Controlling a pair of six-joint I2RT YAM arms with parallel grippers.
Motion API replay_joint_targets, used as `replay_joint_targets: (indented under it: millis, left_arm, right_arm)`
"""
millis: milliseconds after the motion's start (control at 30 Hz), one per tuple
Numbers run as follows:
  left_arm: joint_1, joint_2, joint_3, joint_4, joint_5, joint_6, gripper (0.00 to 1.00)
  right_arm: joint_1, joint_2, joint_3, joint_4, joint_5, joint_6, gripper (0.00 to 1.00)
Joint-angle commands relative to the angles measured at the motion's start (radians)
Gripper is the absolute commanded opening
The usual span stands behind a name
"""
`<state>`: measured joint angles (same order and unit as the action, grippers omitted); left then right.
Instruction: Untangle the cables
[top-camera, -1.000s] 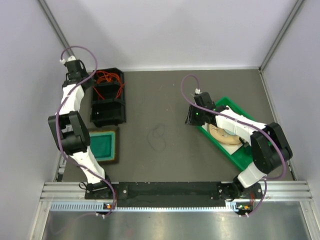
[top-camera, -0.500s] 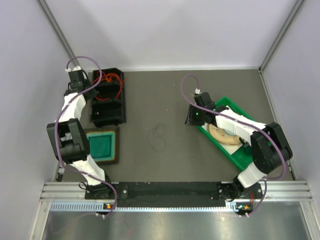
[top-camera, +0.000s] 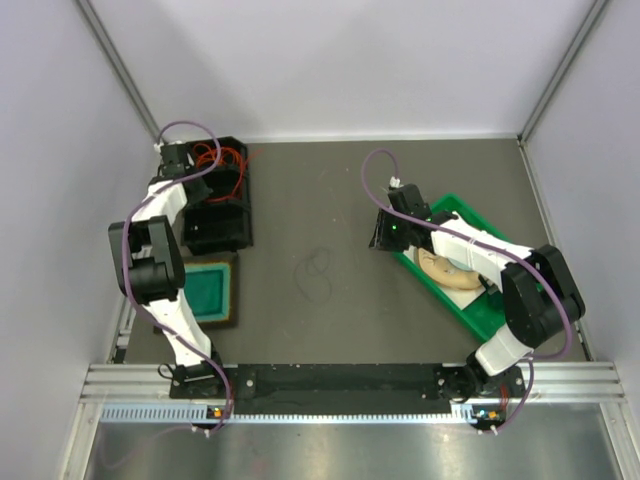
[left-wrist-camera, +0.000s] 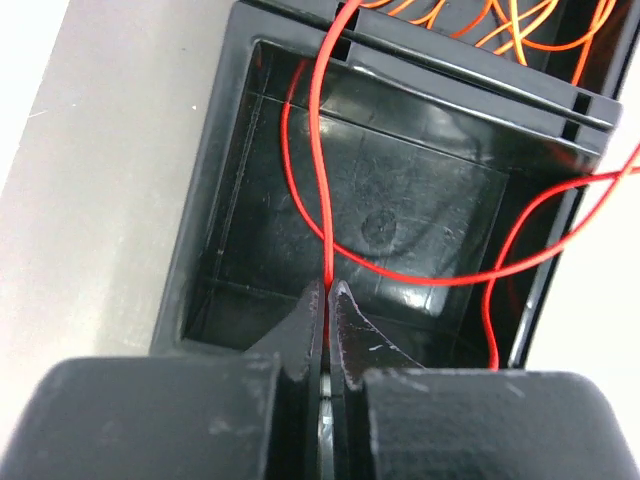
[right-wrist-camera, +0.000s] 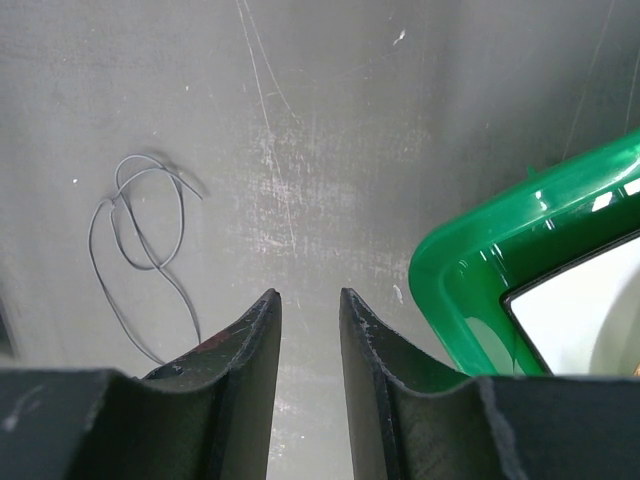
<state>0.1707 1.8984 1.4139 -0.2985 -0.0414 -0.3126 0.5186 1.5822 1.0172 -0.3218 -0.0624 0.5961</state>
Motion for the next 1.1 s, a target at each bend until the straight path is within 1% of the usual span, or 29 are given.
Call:
replay_joint_targets:
  millis: [0,133,233,267,333,400,433,500,533,567,633,667,767,867,900,1033,1067]
  left_arm:
    - [-0.014,0.044,0.036,-0.018,-0.051,0.004,0.0]
    - [-0.02,0.039,0.06,-0.037,-0.055,0.004,0.0]
    - [-0.023,-0.022,0.042,0.002,-0.032,-0.01,0.0]
    - [-0.025,-0.039,0.043,0.01,-0.043,-0.016,0.04]
    - [-0.03,-0.077,0.049,0.012,-0.054,-0.011,0.15]
    - [-0.03,-0.102,0.062,0.007,-0.051,0.0,0.23]
    - [-0.031,-0.104,0.069,-0.004,-0.045,0.006,0.3]
    - [-0.033,-0.113,0.092,-0.033,-0.043,0.018,0.39]
    - [-0.031,-0.114,0.099,-0.039,-0.04,0.023,0.42]
    - [-0.034,-0.12,0.105,-0.045,-0.04,0.026,0.49]
    - [-0.033,-0.128,0.103,-0.051,-0.034,0.029,0.53]
    - [-0.033,-0.137,0.1,-0.05,-0.025,0.027,0.57]
    - [-0.033,-0.133,0.105,-0.036,-0.011,0.027,0.59]
    - [-0.034,-0.098,0.147,-0.057,-0.032,0.024,0.58]
    - [-0.036,-0.093,0.157,-0.065,-0.063,0.02,0.57]
    - [-0.037,-0.094,0.139,-0.033,-0.138,-0.016,0.58]
    - [-0.036,-0.087,0.131,0.022,-0.141,-0.007,0.59]
  right_arm:
    - [-0.002,-0.004,0.04,0.029,-0.007,0.007,0.31]
    - [0.0,-0.002,0.046,0.024,-0.008,0.004,0.31]
    - [0.0,0.001,0.049,0.024,-0.01,0.002,0.31]
    - [0.0,0.002,0.05,0.023,-0.011,0.002,0.31]
    - [0.0,0.002,0.054,0.021,-0.011,0.001,0.31]
    - [0.0,0.001,0.054,0.023,-0.011,0.002,0.31]
    - [0.001,0.002,0.054,0.023,-0.013,0.002,0.31]
    - [0.001,0.001,0.055,0.026,-0.013,0.002,0.3]
    - [0.003,0.001,0.055,0.023,-0.013,0.002,0.31]
    - [0.003,0.001,0.057,0.023,-0.013,0.002,0.31]
    - [0.004,-0.002,0.057,0.021,-0.011,0.002,0.31]
    - [0.003,-0.004,0.055,0.024,-0.008,0.002,0.31]
    - [0.004,-0.007,0.057,0.024,-0.01,0.004,0.31]
    - [0.009,-0.005,0.07,0.026,-0.01,0.005,0.32]
    - [0.009,-0.004,0.075,0.029,-0.008,0.01,0.33]
    - [0.02,0.021,0.132,0.055,-0.031,0.03,0.4]
    - [0.033,0.048,0.174,0.053,-0.034,0.03,0.41]
